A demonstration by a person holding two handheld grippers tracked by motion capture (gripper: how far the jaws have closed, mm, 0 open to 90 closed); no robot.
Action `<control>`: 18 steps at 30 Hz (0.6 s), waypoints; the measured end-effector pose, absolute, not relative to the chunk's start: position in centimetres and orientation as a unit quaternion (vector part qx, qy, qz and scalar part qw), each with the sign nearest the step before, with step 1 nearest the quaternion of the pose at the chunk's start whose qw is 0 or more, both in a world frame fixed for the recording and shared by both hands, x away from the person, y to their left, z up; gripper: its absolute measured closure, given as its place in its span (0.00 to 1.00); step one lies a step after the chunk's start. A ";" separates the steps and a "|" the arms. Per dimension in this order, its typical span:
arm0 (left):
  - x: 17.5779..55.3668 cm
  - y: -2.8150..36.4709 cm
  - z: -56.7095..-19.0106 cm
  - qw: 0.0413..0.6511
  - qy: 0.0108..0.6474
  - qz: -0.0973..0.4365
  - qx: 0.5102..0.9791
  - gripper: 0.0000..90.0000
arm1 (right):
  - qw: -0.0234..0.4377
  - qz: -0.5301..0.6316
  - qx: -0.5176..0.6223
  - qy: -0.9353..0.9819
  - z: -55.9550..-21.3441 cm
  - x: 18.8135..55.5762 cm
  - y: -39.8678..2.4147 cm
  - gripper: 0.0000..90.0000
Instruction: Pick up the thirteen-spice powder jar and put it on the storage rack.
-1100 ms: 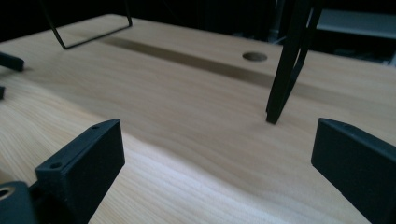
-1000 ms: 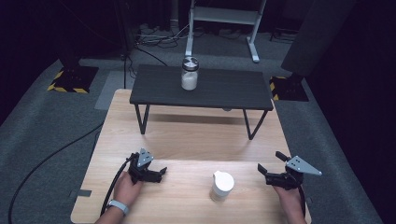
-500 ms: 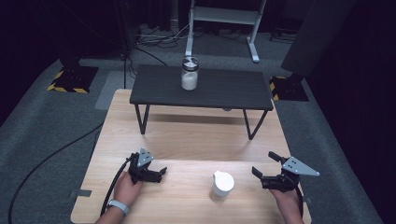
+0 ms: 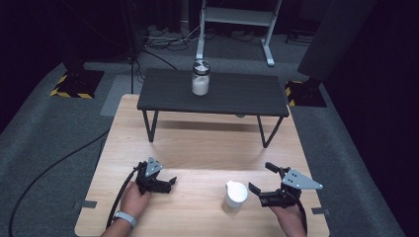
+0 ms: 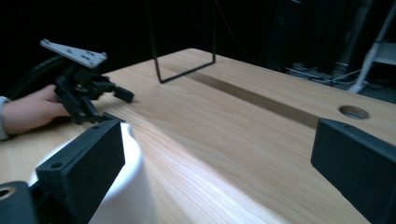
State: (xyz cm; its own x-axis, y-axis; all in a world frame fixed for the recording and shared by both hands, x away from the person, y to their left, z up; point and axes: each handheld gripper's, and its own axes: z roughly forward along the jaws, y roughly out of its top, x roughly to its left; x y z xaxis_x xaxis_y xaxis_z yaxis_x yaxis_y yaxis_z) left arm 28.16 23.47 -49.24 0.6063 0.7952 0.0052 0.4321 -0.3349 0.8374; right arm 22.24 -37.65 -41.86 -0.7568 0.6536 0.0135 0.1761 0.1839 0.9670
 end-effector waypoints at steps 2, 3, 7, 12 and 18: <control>28.2 23.5 -49.2 0.426 0.389 0.213 0.789 0.00 | 0.203 0.576 0.272 0.743 -41.8 22.2 -37.1 0.03; 28.2 23.5 -49.2 0.426 0.389 0.213 0.789 0.00 | 0.203 0.576 0.272 0.743 -41.8 22.2 -37.1 0.03; 28.2 23.5 -49.2 0.426 0.389 0.213 0.789 0.00 | 0.198 0.575 0.257 0.751 -41.9 22.1 -35.9 0.03; 28.2 23.5 -49.2 0.426 0.389 0.213 0.789 0.00 | 0.189 0.577 0.250 0.754 -42.0 21.9 -34.6 0.02; 28.2 23.5 -49.2 0.426 0.389 0.213 0.789 0.00 | 0.181 0.570 0.250 0.761 -41.9 21.7 -33.5 0.03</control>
